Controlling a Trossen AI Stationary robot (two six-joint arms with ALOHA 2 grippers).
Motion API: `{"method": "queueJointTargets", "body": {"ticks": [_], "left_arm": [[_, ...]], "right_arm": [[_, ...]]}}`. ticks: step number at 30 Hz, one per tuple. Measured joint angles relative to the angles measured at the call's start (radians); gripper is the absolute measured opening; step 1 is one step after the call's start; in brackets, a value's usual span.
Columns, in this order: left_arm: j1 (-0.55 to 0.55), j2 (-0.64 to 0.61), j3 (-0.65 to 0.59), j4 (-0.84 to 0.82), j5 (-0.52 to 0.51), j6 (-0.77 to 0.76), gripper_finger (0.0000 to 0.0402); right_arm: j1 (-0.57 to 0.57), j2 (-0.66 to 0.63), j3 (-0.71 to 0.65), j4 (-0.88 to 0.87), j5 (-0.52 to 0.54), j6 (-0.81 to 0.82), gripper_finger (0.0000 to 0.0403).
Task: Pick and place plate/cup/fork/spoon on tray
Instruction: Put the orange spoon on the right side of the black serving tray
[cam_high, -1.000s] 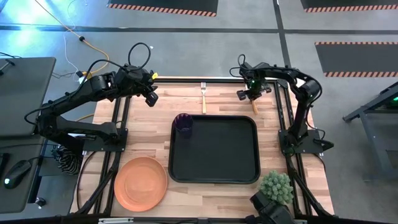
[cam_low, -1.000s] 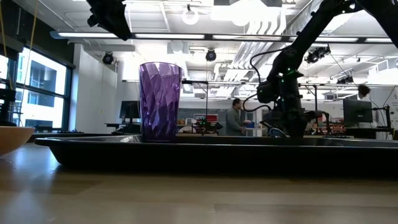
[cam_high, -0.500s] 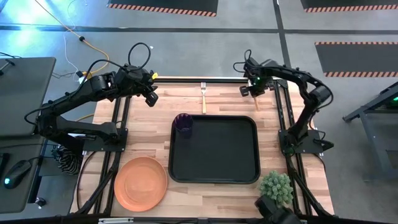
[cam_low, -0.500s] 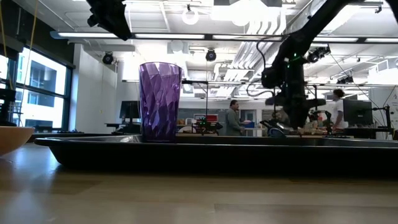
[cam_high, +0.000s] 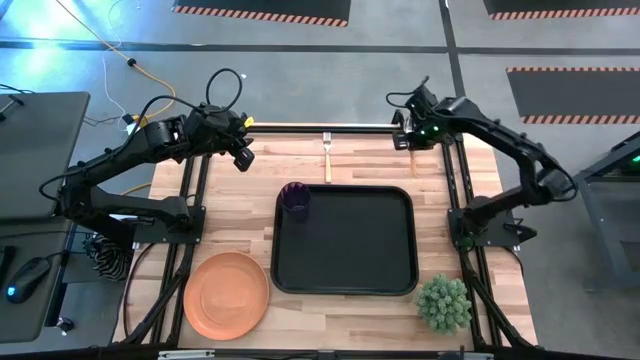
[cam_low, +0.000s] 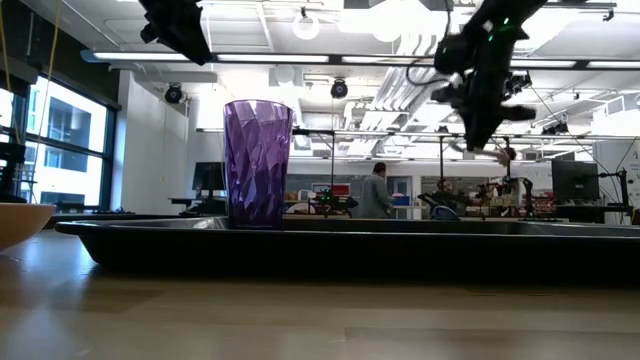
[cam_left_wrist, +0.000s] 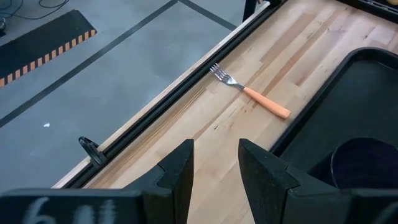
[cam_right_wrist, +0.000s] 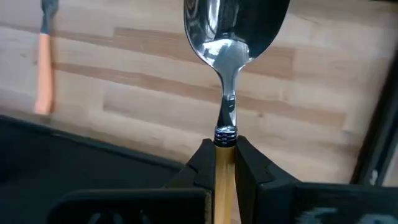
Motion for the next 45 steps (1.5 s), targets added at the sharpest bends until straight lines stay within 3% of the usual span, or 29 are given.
{"method": "queueJointTargets", "body": {"ticks": [9, 19, 28, 45], "left_arm": [[0.0, 0.0, 0.0, 0.0, 0.0, 0.018, 0.0117], [0.0, 0.0, 0.0, 0.0, 0.0, 0.052, 0.0117], [0.0, 0.0, 0.0, 0.0, 0.0, 0.089, 0.0117], [-0.001, 0.0, 0.0, -0.001, 0.001, 0.089, 0.0117]], "right_arm": [[0.174, -0.117, 0.0, -0.126, 0.062, 0.297, 0.0007], [0.488, -0.119, 0.001, -0.209, 0.175, 0.68, 0.001], [0.713, -0.118, 0.001, -0.218, 0.239, 0.915, 0.0006], [0.995, 0.099, 0.002, -0.205, 0.194, 1.215, 0.0006]]}}
